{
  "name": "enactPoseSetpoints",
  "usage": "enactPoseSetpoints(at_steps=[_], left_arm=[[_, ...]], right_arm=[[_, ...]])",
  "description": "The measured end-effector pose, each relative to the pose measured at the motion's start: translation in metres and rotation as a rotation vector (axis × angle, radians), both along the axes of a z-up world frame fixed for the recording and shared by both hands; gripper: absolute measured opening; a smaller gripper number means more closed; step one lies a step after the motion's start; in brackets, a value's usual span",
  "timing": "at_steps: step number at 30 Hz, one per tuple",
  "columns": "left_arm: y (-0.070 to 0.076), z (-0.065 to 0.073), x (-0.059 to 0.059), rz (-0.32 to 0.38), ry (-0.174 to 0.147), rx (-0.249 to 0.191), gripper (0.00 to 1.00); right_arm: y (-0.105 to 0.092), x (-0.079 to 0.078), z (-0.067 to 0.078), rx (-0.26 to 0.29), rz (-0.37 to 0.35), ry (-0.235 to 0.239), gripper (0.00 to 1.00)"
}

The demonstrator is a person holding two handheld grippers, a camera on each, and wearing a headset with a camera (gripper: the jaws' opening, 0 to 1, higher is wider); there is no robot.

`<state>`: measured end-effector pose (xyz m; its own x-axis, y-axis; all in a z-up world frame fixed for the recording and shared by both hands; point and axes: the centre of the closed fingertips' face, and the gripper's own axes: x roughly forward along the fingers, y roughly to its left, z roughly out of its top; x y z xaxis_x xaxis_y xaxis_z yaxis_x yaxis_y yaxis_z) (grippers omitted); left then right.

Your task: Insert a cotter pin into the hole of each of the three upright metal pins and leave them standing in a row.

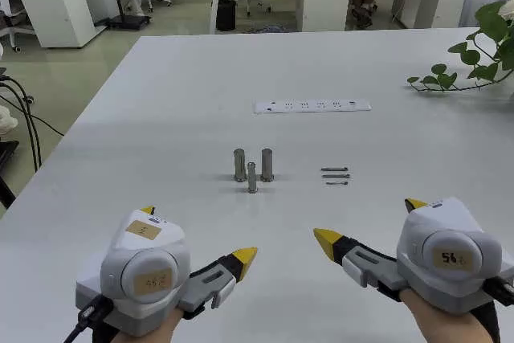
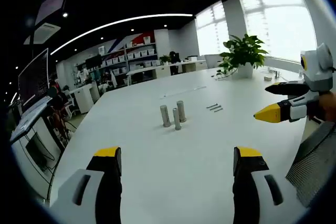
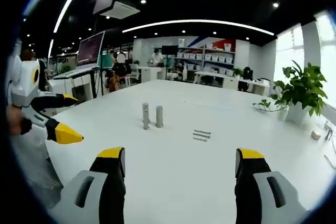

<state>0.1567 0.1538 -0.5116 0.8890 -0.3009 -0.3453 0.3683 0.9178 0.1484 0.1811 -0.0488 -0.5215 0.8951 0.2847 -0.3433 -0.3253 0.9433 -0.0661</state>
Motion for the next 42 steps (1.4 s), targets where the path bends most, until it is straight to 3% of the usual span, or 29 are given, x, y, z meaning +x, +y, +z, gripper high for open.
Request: enactPoseSetpoints(at_steps=[10,14,42], left_arm=[[0.001,-0.001,0.000,0.004,0.008,-0.013,0.84],[0.001,-0.001,0.000,0.007,0.011,-0.015,0.84],[0.005,-0.002,0.001,0.020,0.024,-0.013,0.84]], right_arm=[[0.003,-0.002,-0.004,-0.015,0.021,0.021,0.82],[0.005,-0.001,0.001,-0.010,0.028,-0.001,0.82],[0.008,-0.001,0.007,0.005,0.038,-0.022,0.82]])
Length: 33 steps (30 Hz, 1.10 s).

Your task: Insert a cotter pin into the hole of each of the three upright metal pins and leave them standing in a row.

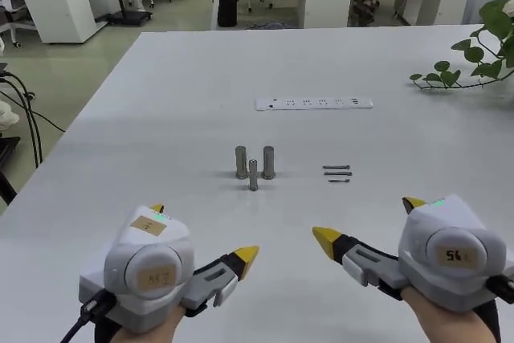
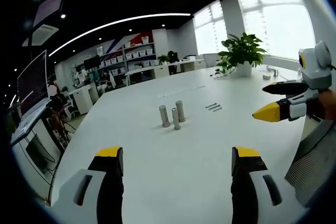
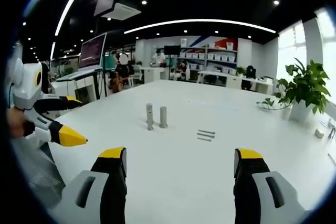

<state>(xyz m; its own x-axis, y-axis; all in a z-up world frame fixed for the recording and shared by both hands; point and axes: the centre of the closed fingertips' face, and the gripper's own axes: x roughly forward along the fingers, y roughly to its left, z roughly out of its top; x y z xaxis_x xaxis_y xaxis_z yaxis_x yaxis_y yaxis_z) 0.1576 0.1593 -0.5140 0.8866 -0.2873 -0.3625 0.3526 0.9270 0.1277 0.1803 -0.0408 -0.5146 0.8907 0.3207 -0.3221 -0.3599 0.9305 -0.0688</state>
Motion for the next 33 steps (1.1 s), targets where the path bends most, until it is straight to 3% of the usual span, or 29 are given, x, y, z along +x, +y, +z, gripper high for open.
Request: enactPoseSetpoints(at_steps=[17,33], left_arm=[[0.0042,0.0002,0.0019,0.011,0.002,0.007,0.83],[0.0051,0.0030,0.0032,0.016,0.011,-0.011,0.80]], right_arm=[[0.0011,0.0010,0.0016,0.011,0.004,0.001,0.80],[0.0004,0.0027,0.0043,0.020,0.008,0.000,0.79]])
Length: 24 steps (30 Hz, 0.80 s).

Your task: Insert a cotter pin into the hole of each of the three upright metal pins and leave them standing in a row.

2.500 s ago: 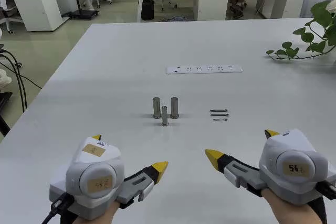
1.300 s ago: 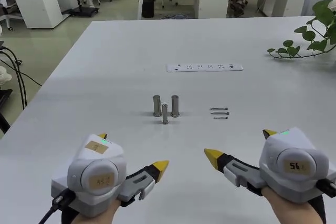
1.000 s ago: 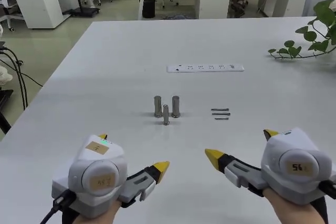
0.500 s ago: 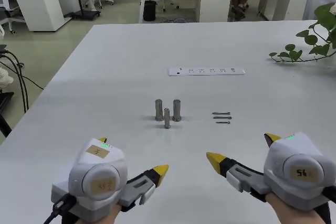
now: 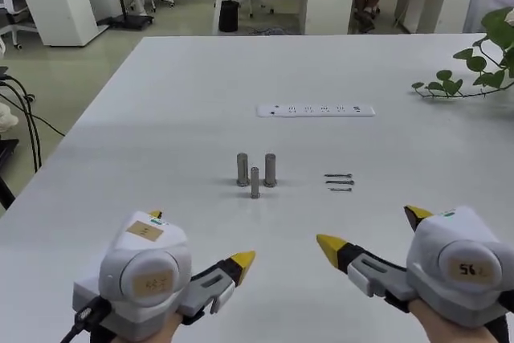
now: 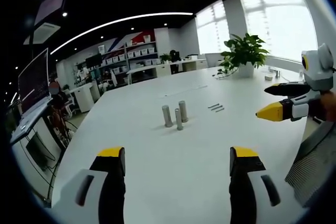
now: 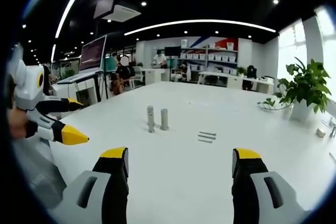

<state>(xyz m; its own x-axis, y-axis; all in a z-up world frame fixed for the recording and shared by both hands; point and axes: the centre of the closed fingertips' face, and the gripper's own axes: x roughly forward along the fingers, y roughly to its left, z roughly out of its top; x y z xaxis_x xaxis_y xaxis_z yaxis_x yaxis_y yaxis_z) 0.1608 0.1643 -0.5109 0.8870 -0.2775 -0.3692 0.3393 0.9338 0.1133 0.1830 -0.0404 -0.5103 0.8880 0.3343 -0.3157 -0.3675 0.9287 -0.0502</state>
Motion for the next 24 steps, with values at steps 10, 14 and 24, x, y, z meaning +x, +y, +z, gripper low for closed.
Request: enactPoseSetpoints(at_steps=[10,14,24], left_arm=[[0.003,0.001,0.002,0.000,0.023,-0.016,0.76],[0.000,-0.002,0.005,-0.025,0.042,0.019,0.74],[-0.012,-0.003,0.032,-0.096,0.084,-0.026,0.62]], right_arm=[[-0.002,0.001,0.001,0.012,-0.008,0.011,0.78],[-0.004,0.001,0.003,0.010,-0.008,0.034,0.77],[-0.004,0.001,0.009,0.022,0.015,0.070,0.77]])
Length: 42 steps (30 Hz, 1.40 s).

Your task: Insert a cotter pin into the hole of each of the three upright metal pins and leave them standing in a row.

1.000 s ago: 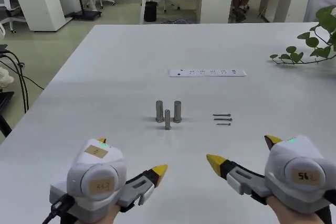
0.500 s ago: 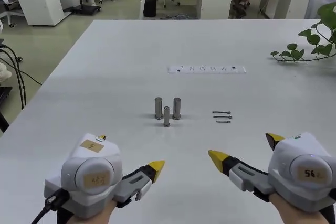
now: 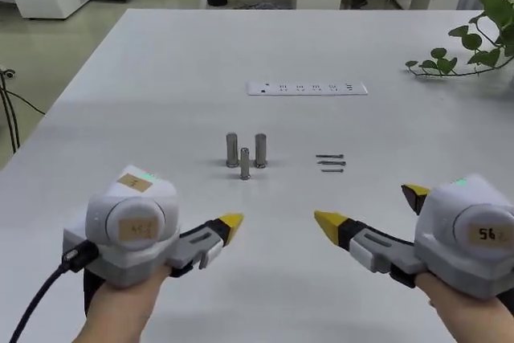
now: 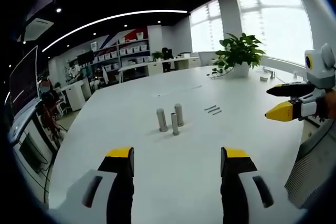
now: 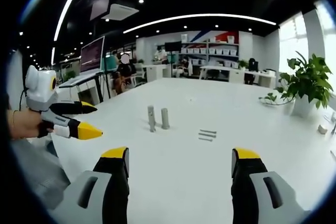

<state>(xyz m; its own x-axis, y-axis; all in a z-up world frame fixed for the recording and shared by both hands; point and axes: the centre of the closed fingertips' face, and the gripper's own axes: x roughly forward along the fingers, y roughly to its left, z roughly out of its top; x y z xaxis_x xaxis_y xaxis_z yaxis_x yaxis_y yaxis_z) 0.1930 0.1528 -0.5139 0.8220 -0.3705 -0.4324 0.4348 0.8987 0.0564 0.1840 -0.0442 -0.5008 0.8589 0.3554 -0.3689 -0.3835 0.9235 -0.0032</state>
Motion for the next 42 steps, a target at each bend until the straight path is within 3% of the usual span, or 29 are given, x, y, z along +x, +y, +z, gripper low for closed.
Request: enactPoseSetpoints(at_steps=[1,7,10,17,22,27,32,34,42], left_arm=[[-0.001,0.003,0.008,-0.008,-0.026,0.004,0.60],[-0.011,0.006,0.030,-0.070,-0.055,0.026,0.54],[-0.014,0.002,0.041,-0.091,-0.052,0.011,0.50],[-0.017,-0.013,0.068,-0.134,-0.042,0.026,0.40],[-0.023,-0.026,0.087,-0.182,-0.022,0.025,0.33],[-0.027,-0.031,0.107,-0.201,-0.025,-0.006,0.29],[-0.031,-0.036,0.120,-0.222,-0.015,-0.038,0.25],[-0.034,-0.039,0.123,-0.243,-0.017,-0.031,0.23],[-0.040,-0.052,0.130,-0.283,0.017,-0.059,0.19]], right_arm=[[0.000,0.000,0.000,0.002,0.001,0.009,0.77],[0.002,0.005,0.005,0.013,0.007,0.013,0.76],[0.002,0.007,0.004,0.017,0.010,0.020,0.75],[0.002,0.012,0.001,0.025,0.014,0.035,0.72],[0.000,0.019,-0.001,0.024,0.001,0.026,0.64],[0.003,0.025,-0.007,0.032,-0.004,0.046,0.64],[0.002,0.028,-0.012,0.036,-0.015,0.061,0.63],[0.001,0.029,-0.014,0.037,-0.020,0.067,0.63],[-0.003,0.032,-0.019,0.048,-0.036,0.088,0.62]])
